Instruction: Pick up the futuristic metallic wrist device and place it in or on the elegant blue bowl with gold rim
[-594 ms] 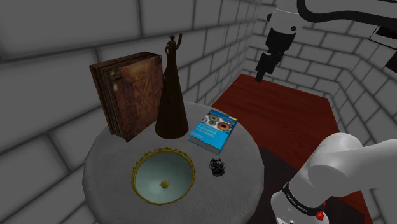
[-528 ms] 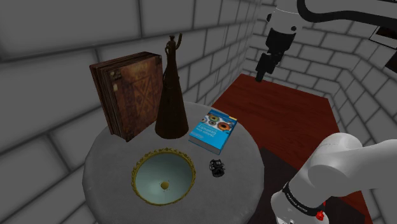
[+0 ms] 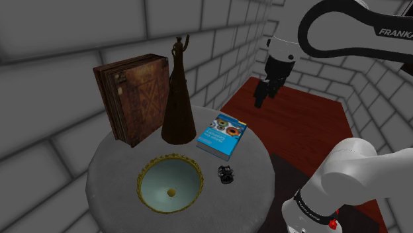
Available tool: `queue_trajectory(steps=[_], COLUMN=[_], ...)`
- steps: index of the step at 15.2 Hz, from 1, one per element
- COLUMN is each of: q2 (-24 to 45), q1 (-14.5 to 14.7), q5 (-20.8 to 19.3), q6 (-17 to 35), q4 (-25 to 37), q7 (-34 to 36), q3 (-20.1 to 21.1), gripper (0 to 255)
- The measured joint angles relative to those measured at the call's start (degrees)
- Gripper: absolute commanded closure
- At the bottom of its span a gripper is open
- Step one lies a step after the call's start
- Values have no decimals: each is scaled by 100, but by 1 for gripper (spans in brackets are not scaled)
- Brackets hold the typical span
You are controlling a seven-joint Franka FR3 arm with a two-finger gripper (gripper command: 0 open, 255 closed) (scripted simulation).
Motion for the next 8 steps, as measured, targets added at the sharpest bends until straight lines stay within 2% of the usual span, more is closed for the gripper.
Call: queue_trajectory(steps=[8], q2=[-15], q1=[323], q5=[850], q6=[804], q4=[-930], q7=[1192], q3=[911], gripper=[0])
